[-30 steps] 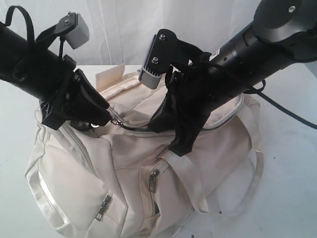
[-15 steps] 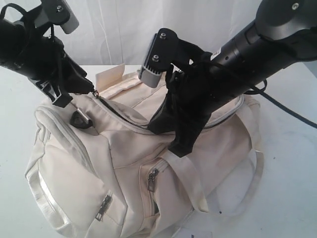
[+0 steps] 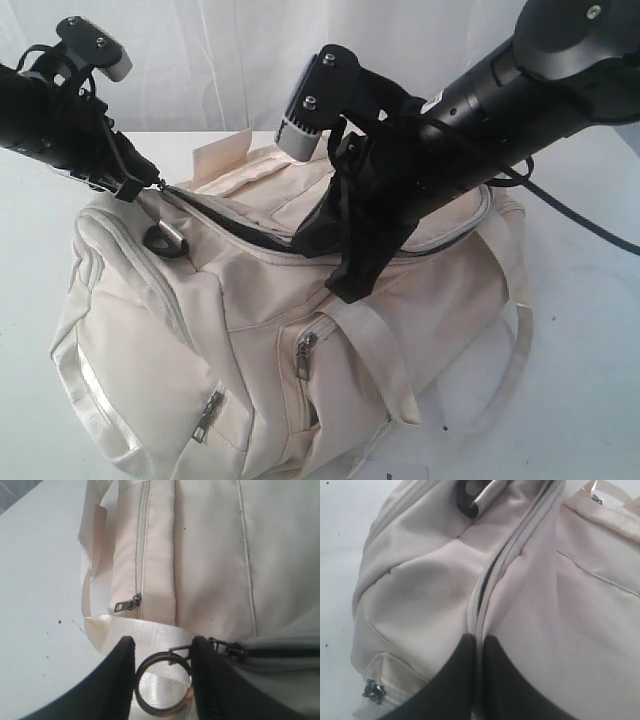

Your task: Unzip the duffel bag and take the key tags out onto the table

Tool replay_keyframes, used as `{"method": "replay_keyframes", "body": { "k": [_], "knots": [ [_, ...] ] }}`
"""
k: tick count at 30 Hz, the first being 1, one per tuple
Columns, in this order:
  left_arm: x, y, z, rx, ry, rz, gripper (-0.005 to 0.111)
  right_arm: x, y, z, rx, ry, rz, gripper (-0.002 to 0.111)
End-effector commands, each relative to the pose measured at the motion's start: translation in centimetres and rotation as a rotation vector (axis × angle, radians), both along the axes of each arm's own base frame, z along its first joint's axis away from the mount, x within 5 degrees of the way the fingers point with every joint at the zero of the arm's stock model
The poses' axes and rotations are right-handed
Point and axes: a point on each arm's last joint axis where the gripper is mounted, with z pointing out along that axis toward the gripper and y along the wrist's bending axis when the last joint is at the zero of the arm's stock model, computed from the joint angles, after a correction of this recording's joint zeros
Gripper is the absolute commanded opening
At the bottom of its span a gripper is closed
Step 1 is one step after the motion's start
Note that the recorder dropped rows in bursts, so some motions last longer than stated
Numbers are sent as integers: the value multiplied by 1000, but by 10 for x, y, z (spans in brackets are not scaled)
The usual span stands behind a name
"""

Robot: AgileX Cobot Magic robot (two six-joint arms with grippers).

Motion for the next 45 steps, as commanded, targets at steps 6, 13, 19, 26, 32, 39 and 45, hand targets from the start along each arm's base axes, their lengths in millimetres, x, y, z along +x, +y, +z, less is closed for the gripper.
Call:
{"method": "replay_keyframes", "body": {
  "k": [6,13,19,26,32,39,45],
  "knots": [
    [17,18,-6,20,-49,111,28,-9,-5,-2,-53,47,55,3],
    [12,17,-3,0,-23,105,63,-9,-5,-2,-53,51,53,3],
    [-5,16,26,-43,-86,98,60,-9,-5,-2,-53,49,53,3],
    [-52,4,67,-101,-78,-35,60,-7,-5,5,-11,66,-45,5],
    [-88,-24,77,-124,-11,-262,60,-13,-9,13,-9,79,-52,54],
    [-123,-69,78,-117,18,-537,60,-19,-58,53,-155,-62,-435,66],
    [-142,-111,77,-66,-106,-644,60,-31,-110,88,-169,-234,-829,61]
  ]
}}
